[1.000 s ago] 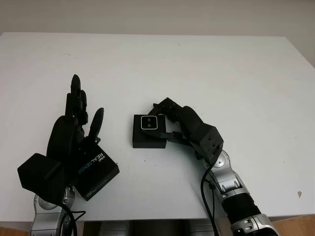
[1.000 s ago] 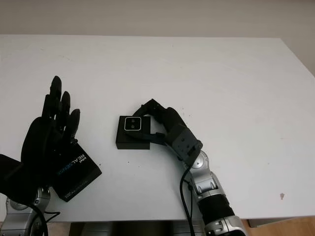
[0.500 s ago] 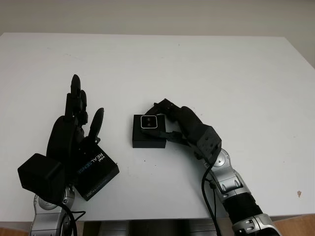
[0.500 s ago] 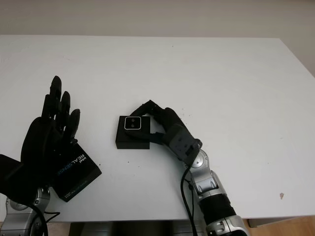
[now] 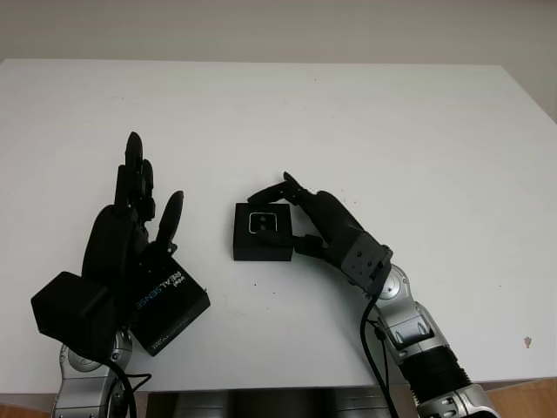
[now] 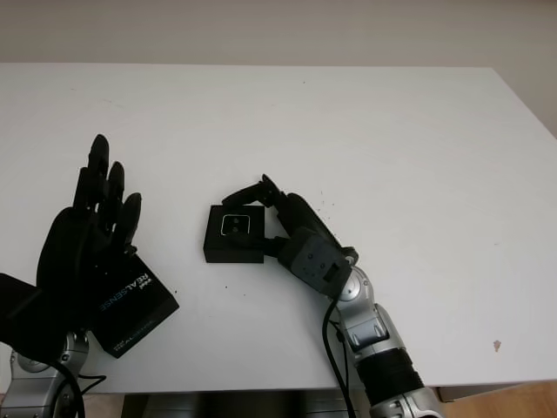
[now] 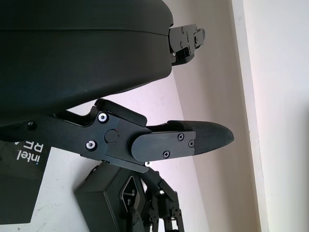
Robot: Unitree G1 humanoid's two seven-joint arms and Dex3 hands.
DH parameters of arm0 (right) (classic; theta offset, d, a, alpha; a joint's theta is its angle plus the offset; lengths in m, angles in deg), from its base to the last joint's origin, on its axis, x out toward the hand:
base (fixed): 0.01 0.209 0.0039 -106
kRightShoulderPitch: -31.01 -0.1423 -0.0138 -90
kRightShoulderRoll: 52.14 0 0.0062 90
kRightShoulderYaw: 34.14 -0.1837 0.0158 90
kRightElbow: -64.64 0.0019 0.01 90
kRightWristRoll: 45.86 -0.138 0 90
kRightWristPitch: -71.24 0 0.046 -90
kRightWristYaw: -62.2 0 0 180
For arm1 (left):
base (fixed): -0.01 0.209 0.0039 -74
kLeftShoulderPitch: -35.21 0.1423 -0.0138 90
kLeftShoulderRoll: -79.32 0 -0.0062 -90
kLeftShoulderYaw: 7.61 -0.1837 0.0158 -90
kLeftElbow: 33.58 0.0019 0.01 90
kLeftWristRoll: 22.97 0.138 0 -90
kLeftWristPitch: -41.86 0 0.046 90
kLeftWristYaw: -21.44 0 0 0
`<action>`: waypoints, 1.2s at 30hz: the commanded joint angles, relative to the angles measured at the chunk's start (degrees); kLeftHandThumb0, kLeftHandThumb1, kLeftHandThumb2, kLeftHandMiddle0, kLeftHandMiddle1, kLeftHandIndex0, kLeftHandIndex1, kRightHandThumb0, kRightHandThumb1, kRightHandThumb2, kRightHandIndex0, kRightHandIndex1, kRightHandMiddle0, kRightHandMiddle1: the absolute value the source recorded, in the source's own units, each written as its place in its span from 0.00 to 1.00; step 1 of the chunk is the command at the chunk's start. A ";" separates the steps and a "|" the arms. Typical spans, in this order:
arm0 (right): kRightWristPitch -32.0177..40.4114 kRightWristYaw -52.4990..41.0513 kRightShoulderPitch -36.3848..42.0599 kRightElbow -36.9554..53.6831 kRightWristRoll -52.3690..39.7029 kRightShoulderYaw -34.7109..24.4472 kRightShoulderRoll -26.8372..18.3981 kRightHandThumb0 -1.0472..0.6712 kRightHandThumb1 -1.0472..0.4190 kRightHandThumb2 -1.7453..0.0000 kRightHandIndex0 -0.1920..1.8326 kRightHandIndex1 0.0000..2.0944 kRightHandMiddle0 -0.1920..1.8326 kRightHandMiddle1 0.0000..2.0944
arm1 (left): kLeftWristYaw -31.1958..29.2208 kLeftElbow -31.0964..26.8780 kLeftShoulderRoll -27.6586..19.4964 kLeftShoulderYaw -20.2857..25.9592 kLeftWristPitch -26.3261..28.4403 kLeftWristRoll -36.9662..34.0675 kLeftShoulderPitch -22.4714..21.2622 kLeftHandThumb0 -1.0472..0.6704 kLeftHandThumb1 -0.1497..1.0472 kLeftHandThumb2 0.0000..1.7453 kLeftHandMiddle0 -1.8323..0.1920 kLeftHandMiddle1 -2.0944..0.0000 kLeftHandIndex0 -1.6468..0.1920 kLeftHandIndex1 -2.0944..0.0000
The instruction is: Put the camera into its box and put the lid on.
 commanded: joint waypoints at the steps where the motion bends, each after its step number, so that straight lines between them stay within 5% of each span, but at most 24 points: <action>1: 0.74 -0.22 0.99 0.82 -0.28 -0.19 -0.43 0.26 0.06 0.97 0.07 0.02 0.18 0.18 | -0.09 -0.92 -0.26 0.23 -0.57 -0.05 0.16 0.20 1.00 0.27 0.98 0.97 0.98 0.97; 7: 1.44 -0.23 1.68 2.83 -2.08 -1.39 -0.43 0.25 0.05 0.97 0.07 0.02 0.13 0.13 | -0.25 -1.25 -0.91 0.30 -0.49 0.59 0.33 0.20 1.00 0.27 0.98 0.98 0.99 0.98; 10: 2.98 -0.60 2.85 6.08 -10.23 -5.74 2.33 0.18 0.01 0.92 0.06 0.02 0.08 0.09 | -0.89 -2.30 -2.35 1.47 0.58 0.17 -0.29 0.20 1.00 0.26 0.98 0.97 0.99 0.97; 16: 7.37 -0.64 2.76 14.53 -19.10 -11.67 2.87 0.19 0.00 0.81 0.10 0.04 0.09 0.06 | -3.23 -1.91 -8.86 6.03 -0.53 0.32 -4.09 0.21 1.00 0.25 0.97 0.97 0.97 0.97; 23: 12.64 -2.46 0.58 19.71 -26.01 -16.70 0.58 0.21 0.00 0.77 0.09 0.03 0.09 0.06 | -8.29 2.46 -17.28 12.67 -4.52 -3.14 -9.42 0.24 1.00 0.19 0.89 0.95 0.89 0.94; 28: 14.74 -2.40 0.76 20.41 -25.52 -17.14 -0.85 0.20 0.00 0.79 0.09 0.03 0.08 0.06 | -11.89 5.93 -22.71 16.16 -5.65 -5.21 -11.46 0.26 1.00 0.09 0.72 0.96 0.73 0.92; 30: 15.76 -2.58 1.05 20.85 -25.42 -17.16 -1.52 0.21 0.00 0.78 0.08 0.03 0.07 0.06 | -14.61 6.61 -26.18 16.90 -5.44 -5.14 -11.36 0.30 0.95 0.04 0.69 0.96 0.71 0.92; 33: 15.74 -3.59 1.45 20.60 -25.79 -17.64 -2.42 0.23 0.00 0.77 0.08 0.02 0.07 0.05 | -21.06 9.65 -35.90 16.56 -13.34 1.34 -10.56 0.39 0.87 0.02 0.67 0.97 0.71 0.94; 36: 16.56 -3.99 1.43 20.70 -26.52 -18.47 -2.99 0.24 0.00 0.77 0.07 0.02 0.07 0.05 | -29.93 8.92 -47.08 16.30 -15.83 7.98 -8.13 0.39 0.85 0.03 0.80 0.99 0.82 0.98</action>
